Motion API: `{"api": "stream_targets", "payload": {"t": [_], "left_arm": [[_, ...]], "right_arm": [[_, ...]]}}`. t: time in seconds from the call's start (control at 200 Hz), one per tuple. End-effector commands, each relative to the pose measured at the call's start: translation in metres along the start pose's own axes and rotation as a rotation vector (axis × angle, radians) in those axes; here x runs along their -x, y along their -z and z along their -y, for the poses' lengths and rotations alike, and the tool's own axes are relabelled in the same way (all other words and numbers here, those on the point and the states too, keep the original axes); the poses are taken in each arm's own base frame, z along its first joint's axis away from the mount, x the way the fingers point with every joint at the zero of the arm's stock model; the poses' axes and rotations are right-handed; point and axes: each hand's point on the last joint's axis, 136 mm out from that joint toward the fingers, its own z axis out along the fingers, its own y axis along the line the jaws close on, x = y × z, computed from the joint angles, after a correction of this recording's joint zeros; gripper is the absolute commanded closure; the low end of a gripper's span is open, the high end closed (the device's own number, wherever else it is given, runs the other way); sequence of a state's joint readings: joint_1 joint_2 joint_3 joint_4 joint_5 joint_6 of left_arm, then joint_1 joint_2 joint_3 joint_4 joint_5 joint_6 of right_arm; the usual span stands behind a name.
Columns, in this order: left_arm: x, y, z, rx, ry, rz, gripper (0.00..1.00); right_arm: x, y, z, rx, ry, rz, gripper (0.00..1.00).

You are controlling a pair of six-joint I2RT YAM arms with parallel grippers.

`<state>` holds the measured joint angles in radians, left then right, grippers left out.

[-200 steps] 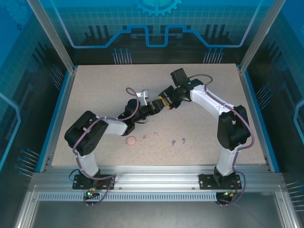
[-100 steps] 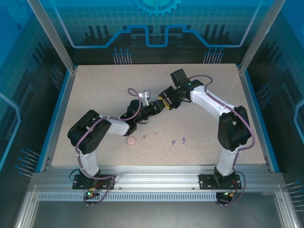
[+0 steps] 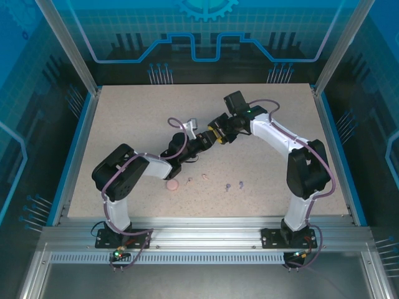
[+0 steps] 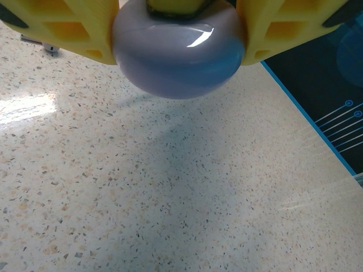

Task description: Insert wireless bluetooth earbuds into charging case

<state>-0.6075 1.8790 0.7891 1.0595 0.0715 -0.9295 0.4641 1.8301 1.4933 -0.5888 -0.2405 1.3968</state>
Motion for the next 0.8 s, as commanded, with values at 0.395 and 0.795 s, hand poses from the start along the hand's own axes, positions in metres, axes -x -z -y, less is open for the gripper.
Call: {"api": "stream_targets", "payload": {"t": [0.395, 0.795], "left_arm": [[0.008, -0.002, 0.013, -0.04, 0.006, 0.07, 0.88], [-0.003, 0.002, 0.008, -0.006, 0.03, 0.013, 1.0]], "right_arm": [[-0.013, 0.011, 0.001, 0.022, -0.009, -0.022, 0.52], [0.024, 0.043, -0.009, 0.092, 0.004, 0.074, 0.26]]}}
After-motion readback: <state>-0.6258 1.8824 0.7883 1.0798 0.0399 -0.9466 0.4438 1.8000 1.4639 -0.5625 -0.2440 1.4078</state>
